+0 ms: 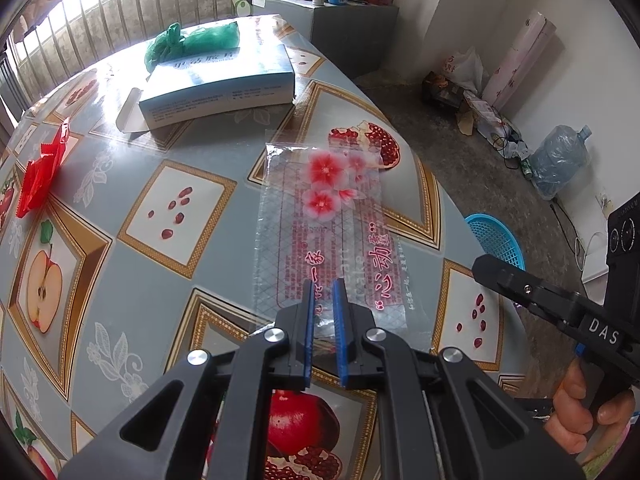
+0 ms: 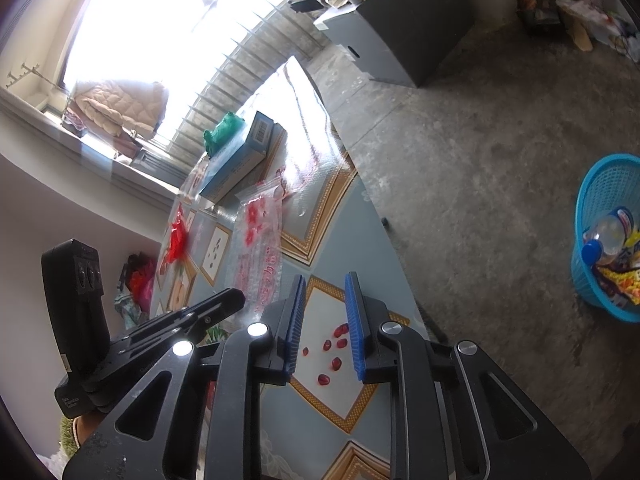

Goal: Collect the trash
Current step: 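Close the left tool on the clear pink-printed plastic bag, then close the right tool on the plastic bag beside the left tool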

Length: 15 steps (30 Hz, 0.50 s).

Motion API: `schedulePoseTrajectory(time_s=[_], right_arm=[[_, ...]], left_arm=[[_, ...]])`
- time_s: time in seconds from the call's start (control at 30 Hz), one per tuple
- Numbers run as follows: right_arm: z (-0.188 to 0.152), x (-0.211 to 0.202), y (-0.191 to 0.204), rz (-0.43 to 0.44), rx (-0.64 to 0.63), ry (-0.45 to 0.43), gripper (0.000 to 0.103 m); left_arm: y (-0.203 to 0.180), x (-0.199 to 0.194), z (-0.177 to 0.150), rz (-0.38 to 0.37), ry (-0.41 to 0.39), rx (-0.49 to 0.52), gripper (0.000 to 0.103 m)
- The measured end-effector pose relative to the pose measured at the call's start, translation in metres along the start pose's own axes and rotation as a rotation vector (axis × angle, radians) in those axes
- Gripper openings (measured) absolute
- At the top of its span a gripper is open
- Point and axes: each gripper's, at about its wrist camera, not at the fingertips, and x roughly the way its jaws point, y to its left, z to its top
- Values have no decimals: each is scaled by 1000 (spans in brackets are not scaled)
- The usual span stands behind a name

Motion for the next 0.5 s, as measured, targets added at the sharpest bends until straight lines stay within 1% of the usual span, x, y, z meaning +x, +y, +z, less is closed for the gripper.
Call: schedulePoseTrajectory(time_s=[0.5], right_arm=[[1,0,-1,-9,-1,1,20]], left_arm=[[1,-1,-1,-10,-4,2,9]])
